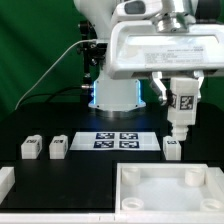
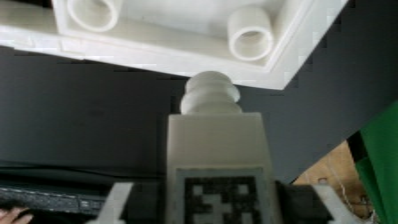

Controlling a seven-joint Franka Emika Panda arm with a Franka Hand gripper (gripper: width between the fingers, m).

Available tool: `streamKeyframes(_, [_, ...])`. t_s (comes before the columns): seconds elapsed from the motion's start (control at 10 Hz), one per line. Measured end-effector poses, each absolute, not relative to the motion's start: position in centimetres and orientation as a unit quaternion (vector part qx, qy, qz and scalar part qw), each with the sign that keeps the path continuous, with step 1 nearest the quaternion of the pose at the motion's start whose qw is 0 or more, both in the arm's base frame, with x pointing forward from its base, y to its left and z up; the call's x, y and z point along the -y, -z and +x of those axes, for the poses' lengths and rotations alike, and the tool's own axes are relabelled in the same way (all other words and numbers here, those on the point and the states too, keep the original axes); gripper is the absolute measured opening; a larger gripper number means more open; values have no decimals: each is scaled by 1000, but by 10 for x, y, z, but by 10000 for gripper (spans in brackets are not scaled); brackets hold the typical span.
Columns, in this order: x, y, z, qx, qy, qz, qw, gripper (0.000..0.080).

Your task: Assemble one leg

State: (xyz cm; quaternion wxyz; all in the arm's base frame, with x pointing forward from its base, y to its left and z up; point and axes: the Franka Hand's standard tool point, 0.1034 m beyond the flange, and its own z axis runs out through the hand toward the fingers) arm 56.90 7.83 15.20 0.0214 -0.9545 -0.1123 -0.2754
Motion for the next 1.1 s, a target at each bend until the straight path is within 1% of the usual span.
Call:
streamKeyframes(0.1, [-81,-154,584,113,271,-956,24,288])
streamKeyframes(0.2, [-88,-144,599,113,272,-955,31,288])
streamKeyframes(0.3, [-93,-129,600,115,263,-957,36,288])
streamKeyframes(0.4, [-100,-119,600,117,257,-959,40,288])
streamKeyframes(0.6, [-109,-102,610,117,253,-959,46,288])
streamKeyframes(0.7, [-112,-98,612,118,252,-959,48,288])
streamKeyframes(1.0, [-115,-97,622,118,256,-958,50,288])
streamKeyframes(1.1, [-115,-93,623,117,255,-959,50,288])
